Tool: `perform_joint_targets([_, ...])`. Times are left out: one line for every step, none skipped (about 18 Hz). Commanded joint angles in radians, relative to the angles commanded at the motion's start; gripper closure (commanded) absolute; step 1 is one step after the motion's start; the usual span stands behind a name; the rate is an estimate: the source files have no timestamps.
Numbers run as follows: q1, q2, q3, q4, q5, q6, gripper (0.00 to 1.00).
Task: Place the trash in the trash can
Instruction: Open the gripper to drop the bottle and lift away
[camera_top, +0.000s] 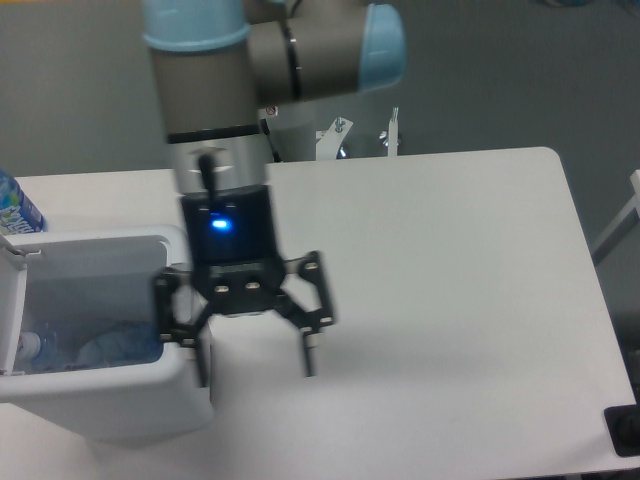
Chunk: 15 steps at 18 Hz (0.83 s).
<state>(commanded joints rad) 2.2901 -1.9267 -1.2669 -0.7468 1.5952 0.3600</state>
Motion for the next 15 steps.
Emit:
perform_joint_targets([0.011,0.011,-0.020,-0.015,0.017,0.060,0.00])
perform_joint_targets([0.023,0.026,-0.037,-0.022,0.032,0.121,0.00])
perform_joint_targets([0.043,0.034,-0.052,-0.032,0.043,0.170,0.00])
perform_joint_targets([0.058,0.038,-0.063,-0.064,0.054,0.212,0.00])
perform_joint_targets([0.066,0.052,-0.066,-0.113,0.069,0.252,0.00])
perform_joint_targets([0.081,0.072,-0.066,-0.168,0.095,0.299,0.00])
perform_joint_targets([0.101,0.084,-0.068,-0.216,0.117,0.360,0.00])
perform_joint_targets([0.118,0.090,-0.068,-0.251,0.126,0.431,0.00])
perform_joint_targets([0.130,0.101,-0.068,-0.284,0.127,0.495,0.00])
perform_joint_targets([0.146,0.113,-0.072,-0.319,0.127,0.555,0.00])
perform_joint_targets([0.163,0.124,-0.074,-0.356,0.126,0.609,0.00])
perform_joint_targets([0.172,0.132,-0.072,-0.388,0.126,0.655,0.00])
perform_joint_targets([0.180,0.138,-0.074,-0.399,0.126,0.686,0.00])
perform_joint_targets([0.187,0.144,-0.077,-0.401,0.121,0.694,0.00])
perform_joint_targets([0.196,0.152,-0.083,-0.402,0.118,0.694,0.00])
